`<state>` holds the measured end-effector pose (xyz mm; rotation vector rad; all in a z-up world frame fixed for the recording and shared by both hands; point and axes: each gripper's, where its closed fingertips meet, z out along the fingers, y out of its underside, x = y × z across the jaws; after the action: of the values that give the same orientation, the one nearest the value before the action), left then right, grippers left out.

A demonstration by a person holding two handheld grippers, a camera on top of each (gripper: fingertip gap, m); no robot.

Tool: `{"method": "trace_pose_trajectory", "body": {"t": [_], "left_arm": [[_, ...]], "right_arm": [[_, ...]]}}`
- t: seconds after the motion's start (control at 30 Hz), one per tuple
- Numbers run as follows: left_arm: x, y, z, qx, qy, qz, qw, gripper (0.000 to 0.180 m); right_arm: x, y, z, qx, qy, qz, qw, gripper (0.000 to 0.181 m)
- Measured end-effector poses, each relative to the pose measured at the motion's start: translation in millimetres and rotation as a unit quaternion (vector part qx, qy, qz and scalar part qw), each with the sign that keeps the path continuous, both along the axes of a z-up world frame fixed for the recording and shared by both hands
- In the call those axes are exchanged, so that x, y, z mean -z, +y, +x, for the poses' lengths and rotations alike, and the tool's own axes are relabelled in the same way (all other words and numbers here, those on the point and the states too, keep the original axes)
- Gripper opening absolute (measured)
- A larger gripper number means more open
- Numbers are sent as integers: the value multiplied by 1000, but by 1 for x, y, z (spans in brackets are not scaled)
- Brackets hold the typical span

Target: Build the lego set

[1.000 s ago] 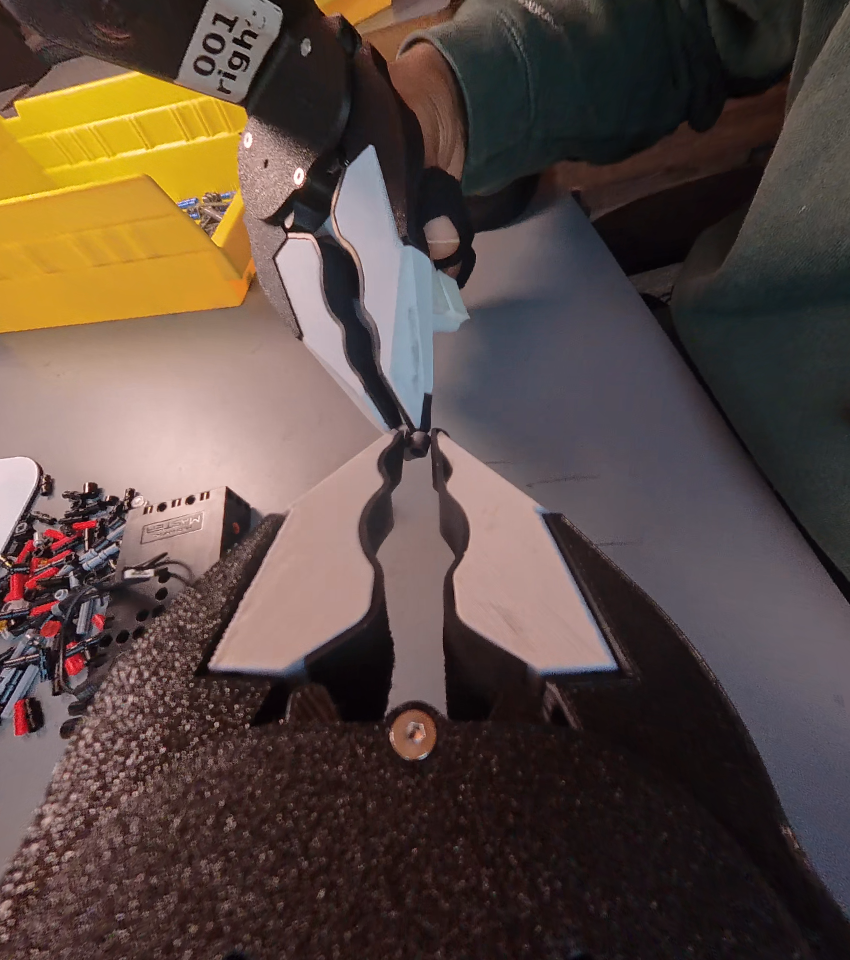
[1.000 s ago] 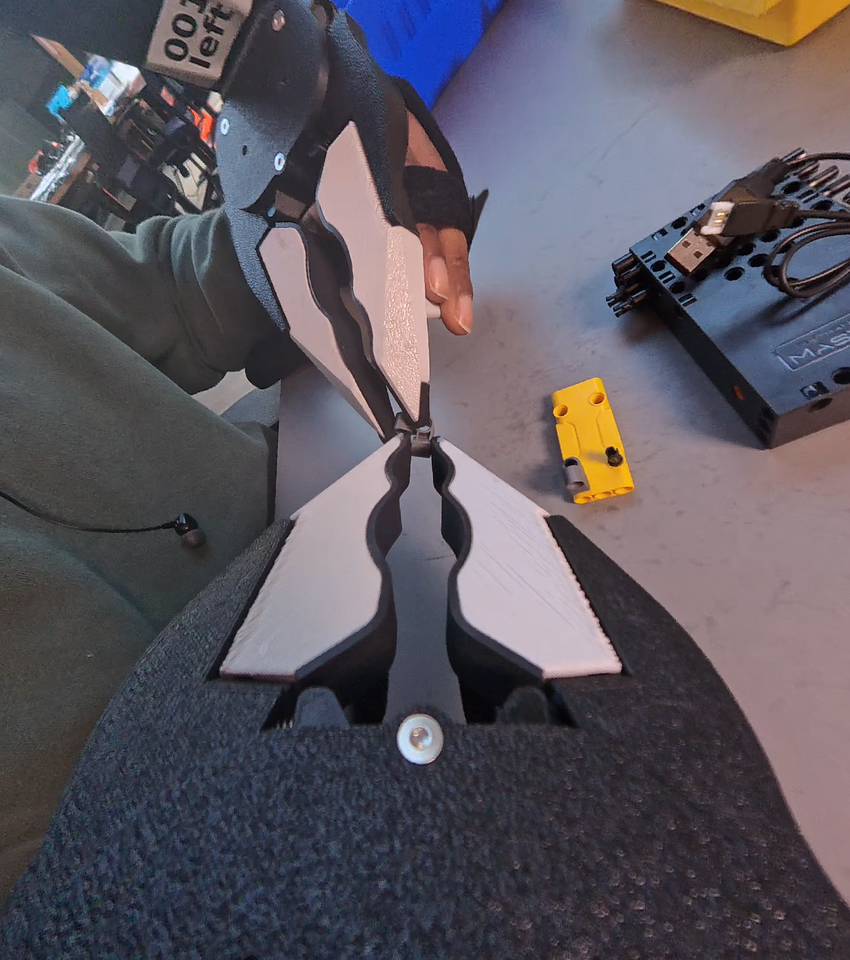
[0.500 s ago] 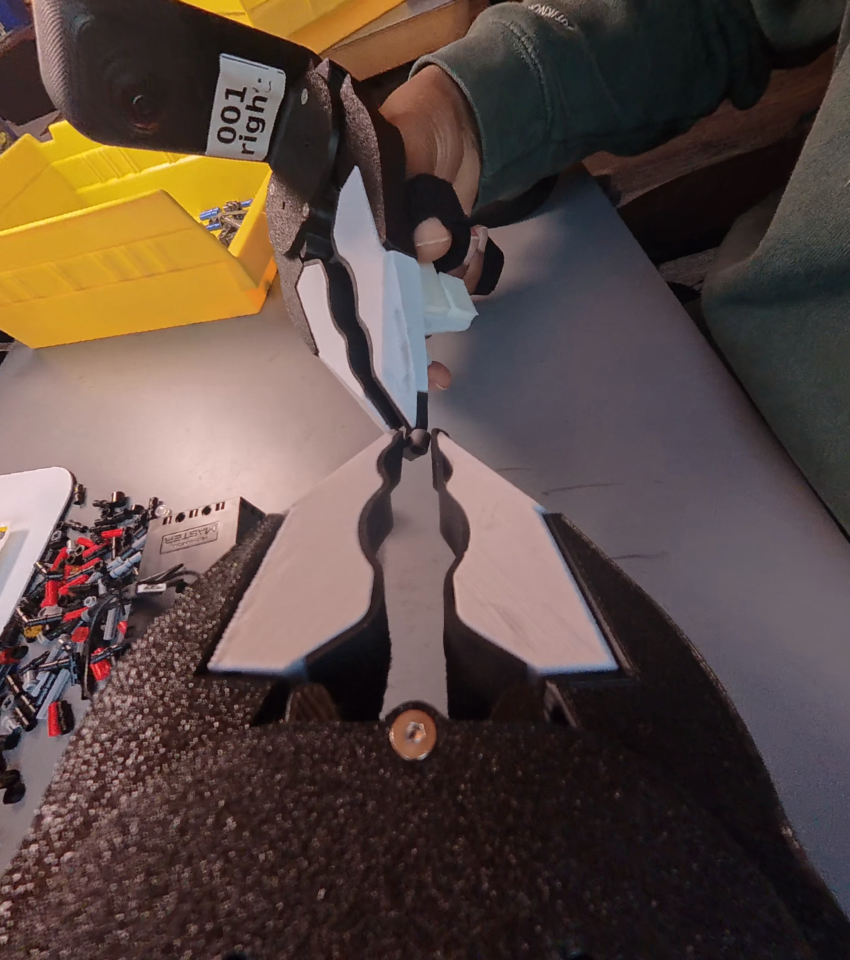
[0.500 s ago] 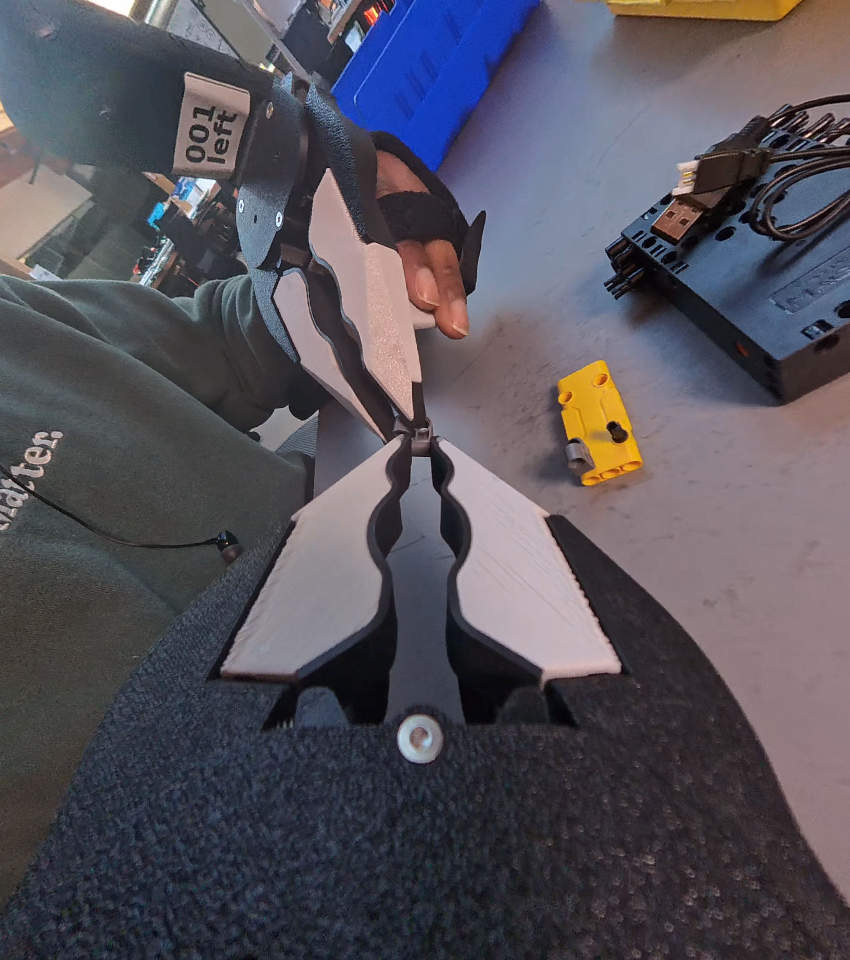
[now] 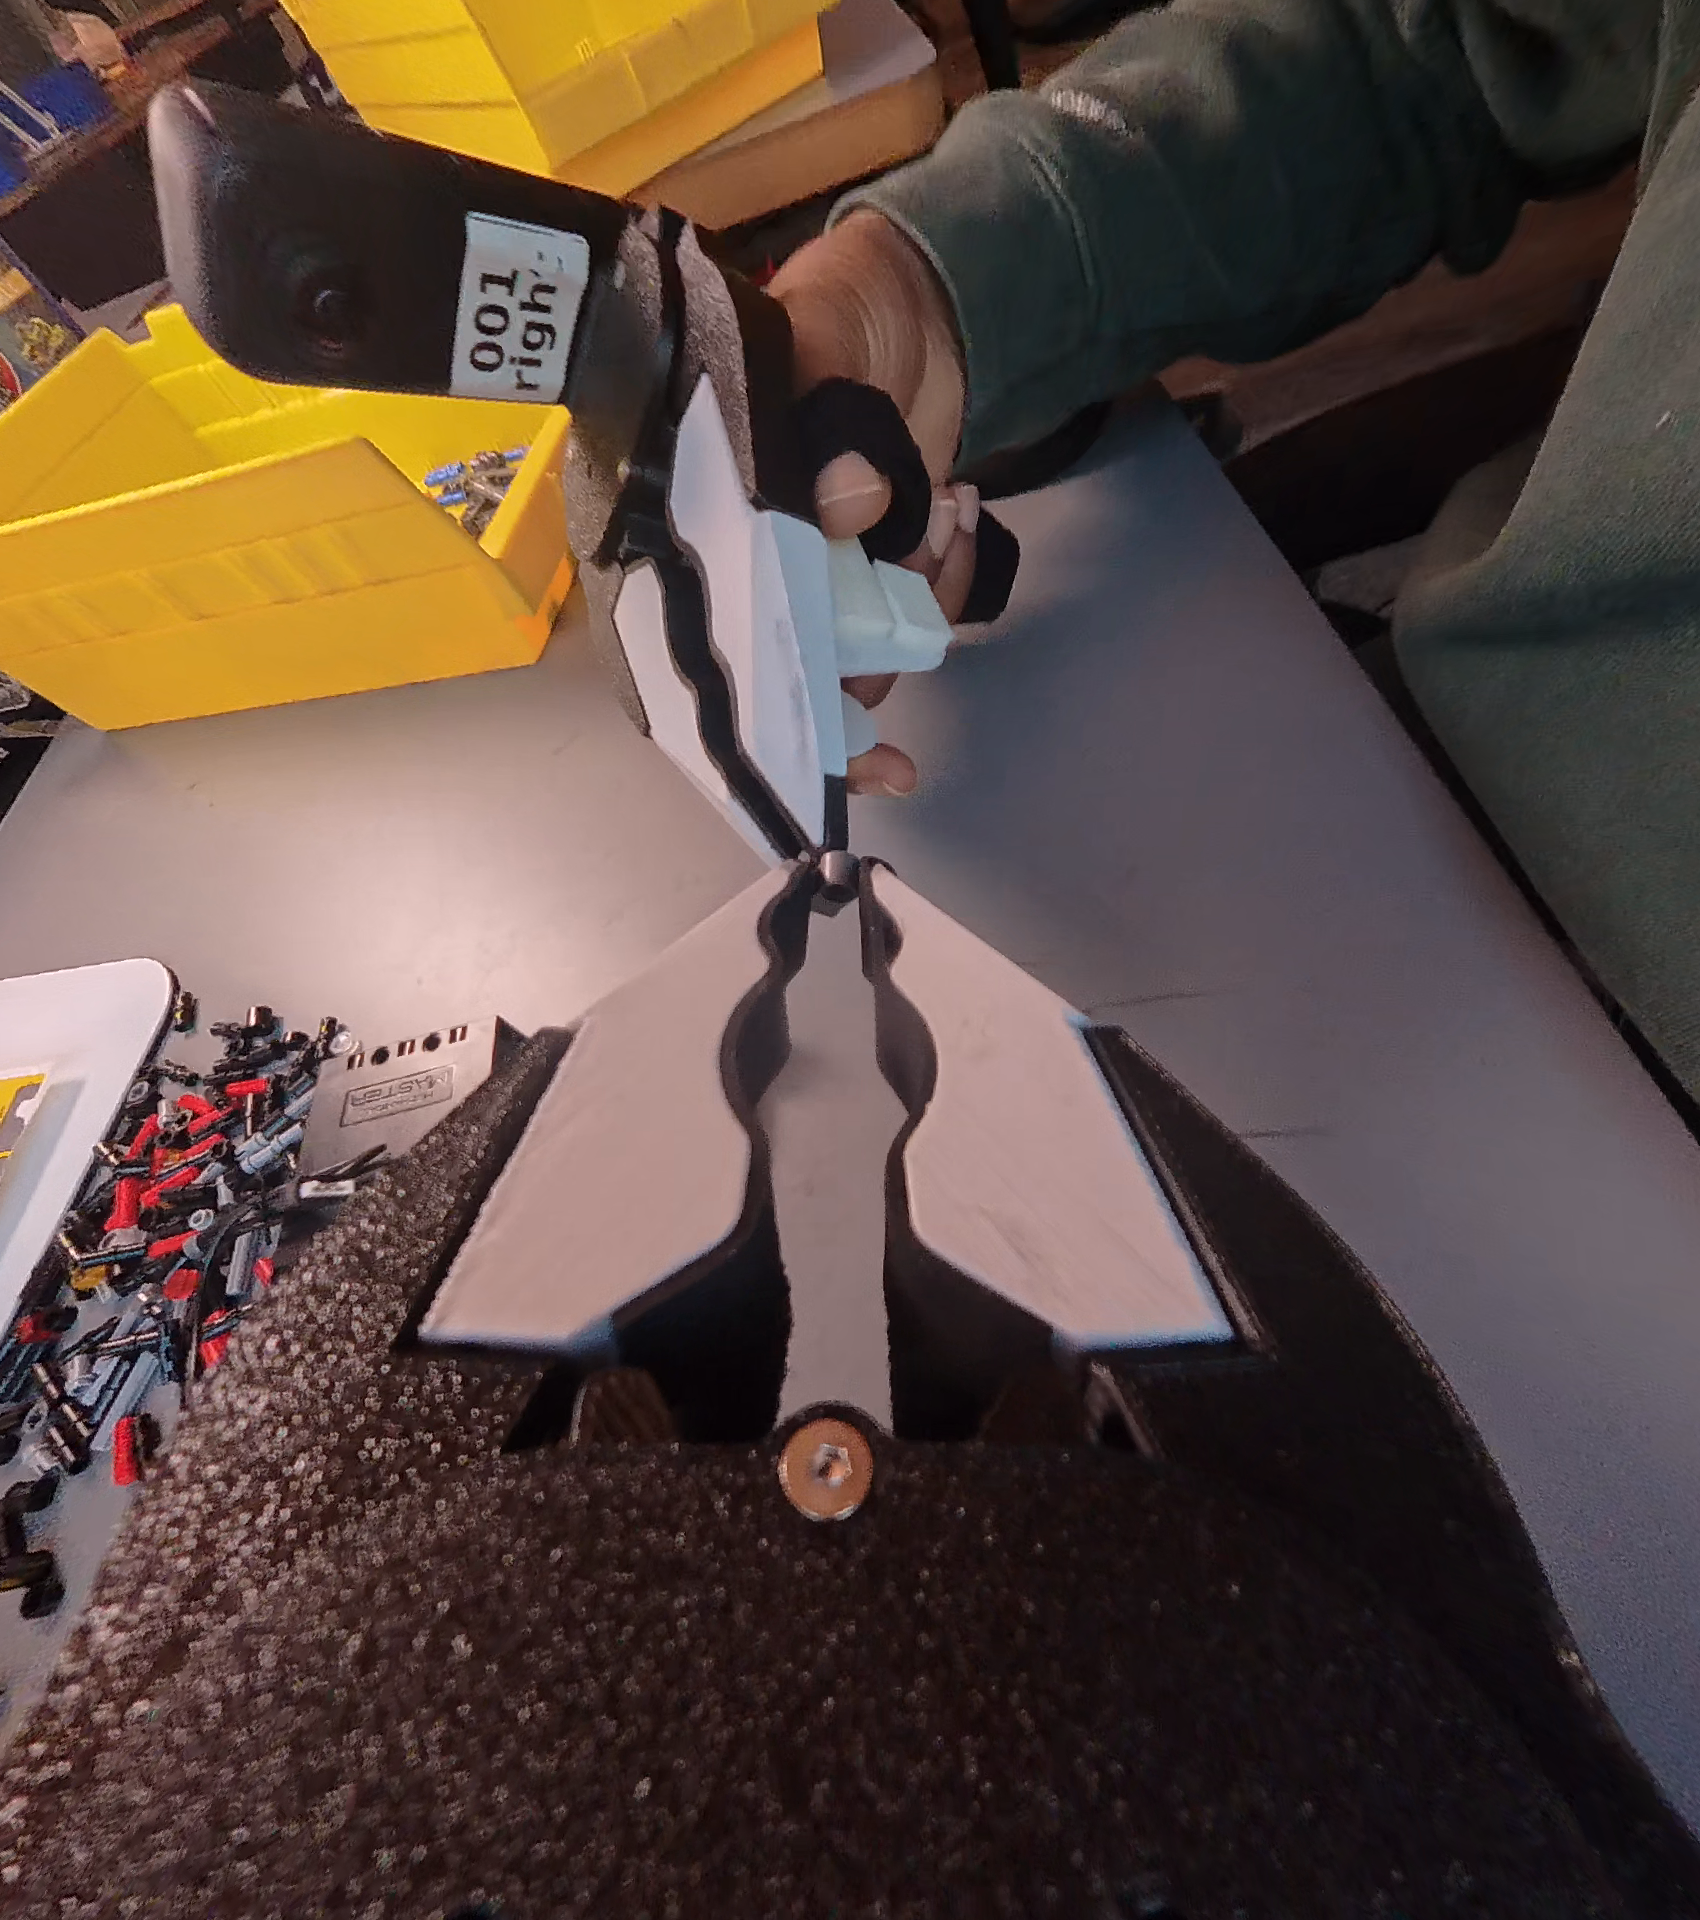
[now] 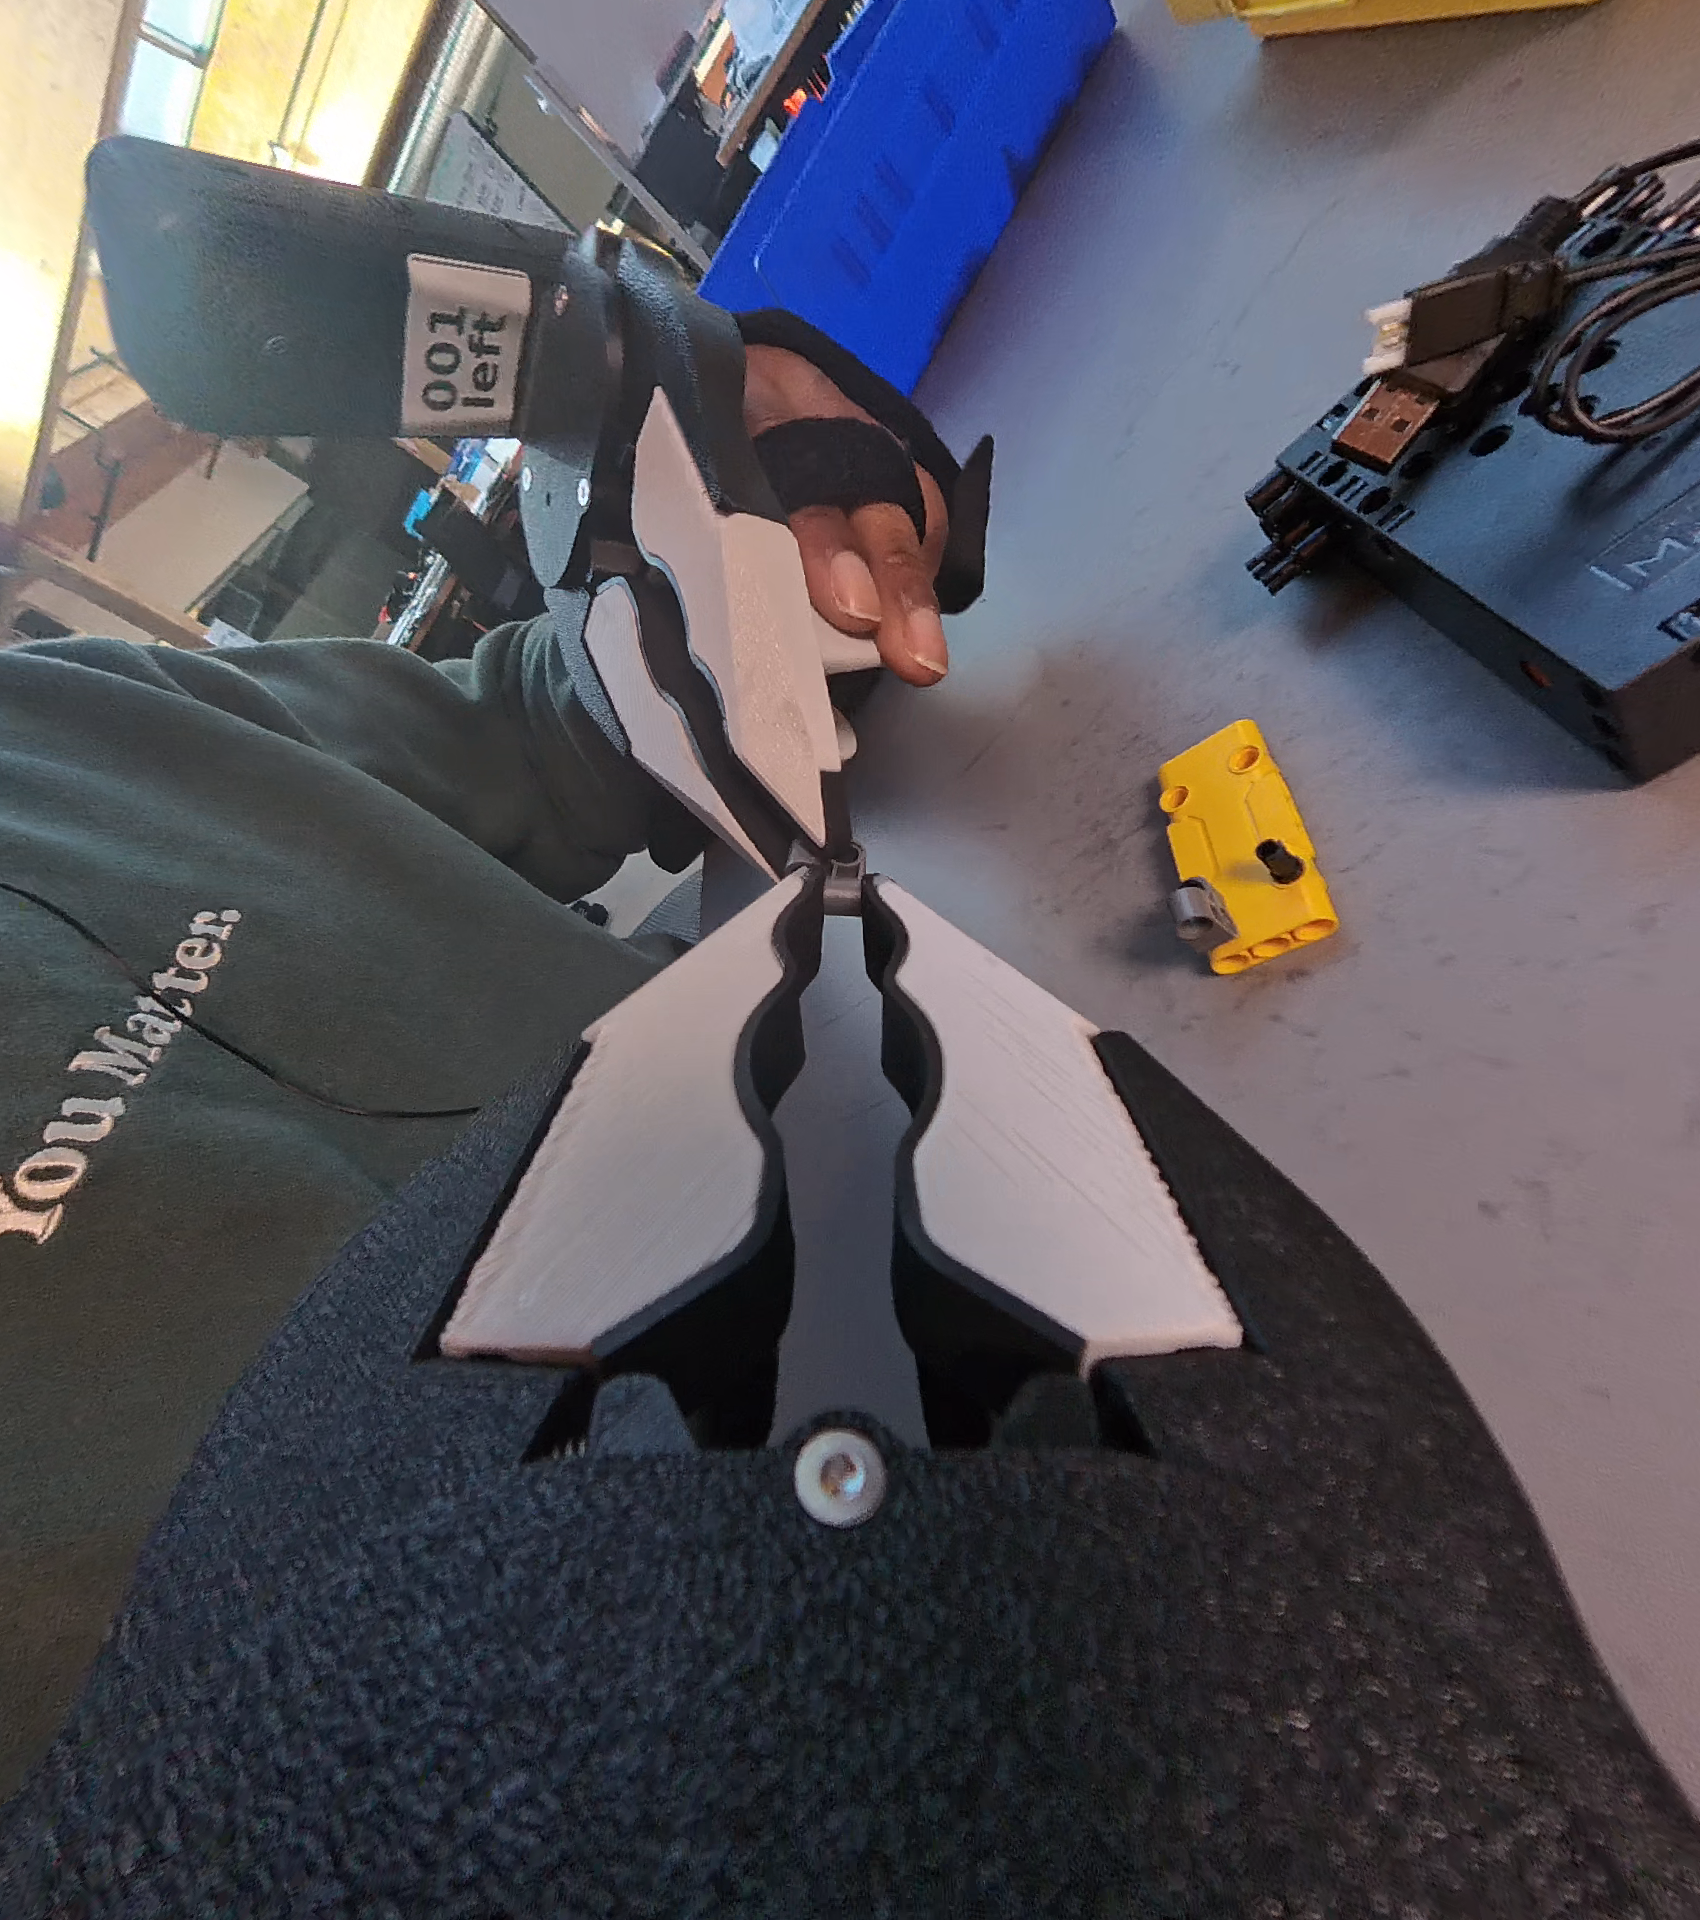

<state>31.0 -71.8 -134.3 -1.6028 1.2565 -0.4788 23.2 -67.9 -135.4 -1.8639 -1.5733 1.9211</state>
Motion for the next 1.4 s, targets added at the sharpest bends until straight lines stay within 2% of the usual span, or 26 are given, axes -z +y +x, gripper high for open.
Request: {"method": "trace_pose_trajectory", "body": {"t": [0.07,0.13,0.23,0.3,0.37,0.47,0.7,0.8,0.87,0.93,1.03,1.13,1.27,1.4], "left_arm": [[-13,0,0,1,-52,-13,999,8],[-35,-4,0,19,-140,-41,989,8],[-65,-11,-3,57,-263,-80,960,8],[-77,-12,-6,72,-314,-95,942,8],[-83,-12,-8,79,-342,-103,931,8],[-82,-11,-8,80,-348,-109,928,8],[-82,-8,-9,75,-360,-112,923,8],[-71,4,-16,28,-309,-90,946,7],[-44,15,-26,-22,-215,-87,973,19],[-3,26,-42,-78,-88,-94,989,27],[44,33,-56,-124,34,-123,984,33],[58,34,-54,-128,71,-134,980,37],[65,37,-54,-132,96,-133,978,38],[69,38,-53,-128,112,-128,977,28]], "right_arm": [[-13,0,-1,1,45,9,999,5],[-34,-1,-1,5,125,47,991,7],[-63,-1,0,32,229,156,960,14],[-70,-3,0,35,262,238,935,14],[-74,-10,0,28,281,277,918,14],[-81,-12,-3,39,297,294,908,13],[-82,-10,-8,43,298,306,903,6],[-75,1,-11,38,263,323,908,5],[-63,22,-14,37,216,358,908,5],[-39,44,-15,23,145,391,909,5],[-1,58,-14,-15,52,412,909,5],[26,57,-15,-49,1,413,909,5],[41,56,-17,-64,-26,415,907,5],[47,56,-19,-75,-40,419,904,5]]}}
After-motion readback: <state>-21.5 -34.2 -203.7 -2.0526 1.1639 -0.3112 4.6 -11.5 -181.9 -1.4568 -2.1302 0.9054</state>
